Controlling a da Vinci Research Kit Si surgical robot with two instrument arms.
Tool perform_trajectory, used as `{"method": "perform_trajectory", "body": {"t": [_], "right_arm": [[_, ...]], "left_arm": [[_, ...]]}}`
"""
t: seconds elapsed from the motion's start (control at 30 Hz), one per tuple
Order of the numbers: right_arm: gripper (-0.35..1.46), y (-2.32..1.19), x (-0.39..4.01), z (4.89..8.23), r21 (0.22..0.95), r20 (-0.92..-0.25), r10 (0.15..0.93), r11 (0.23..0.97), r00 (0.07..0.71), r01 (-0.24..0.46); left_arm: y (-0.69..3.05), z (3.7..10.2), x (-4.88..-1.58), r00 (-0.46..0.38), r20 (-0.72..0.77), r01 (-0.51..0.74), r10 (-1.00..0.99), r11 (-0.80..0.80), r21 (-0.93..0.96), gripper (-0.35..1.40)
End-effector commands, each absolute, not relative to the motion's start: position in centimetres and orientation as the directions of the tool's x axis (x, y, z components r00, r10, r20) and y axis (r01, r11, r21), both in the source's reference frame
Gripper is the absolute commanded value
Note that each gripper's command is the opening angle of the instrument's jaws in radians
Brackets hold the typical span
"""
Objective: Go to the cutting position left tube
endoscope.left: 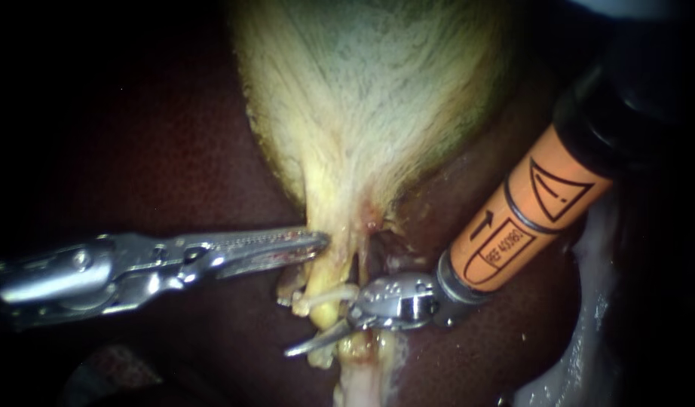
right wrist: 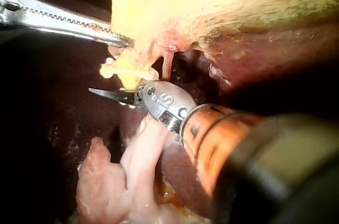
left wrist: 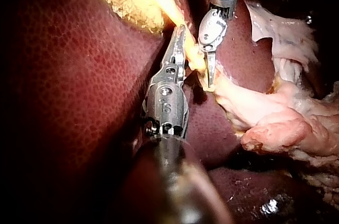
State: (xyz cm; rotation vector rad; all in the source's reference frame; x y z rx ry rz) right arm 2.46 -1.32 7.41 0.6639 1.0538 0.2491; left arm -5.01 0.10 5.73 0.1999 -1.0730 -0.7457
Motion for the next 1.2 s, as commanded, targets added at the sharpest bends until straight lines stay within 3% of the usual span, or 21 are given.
{"method": "perform_trajectory", "body": {"t": [0.03, 0.7, 1.2], "right_arm": [[1.31, -1.32, 2.45, 7.40, 0.614, -0.720, 0.493, 0.780, 0.488, 0.118], [1.30, -1.34, 2.20, 7.28, 0.647, -0.699, 0.519, 0.752, 0.492, 0.126], [1.31, -1.32, 2.46, 7.30, 0.651, -0.707, 0.528, 0.747, 0.471, 0.139]], "left_arm": [[0.10, 5.73, -5.01, 0.264, 0.722, 0.454, -0.639, 0.743, 0.492, -0.06], [0.33, 5.95, -4.82, 0.263, 0.720, 0.459, -0.643, 0.739, 0.493, -0.06], [0.20, 5.86, -4.95, 0.263, 0.721, 0.465, -0.641, 0.739, 0.487, -0.06]]}}
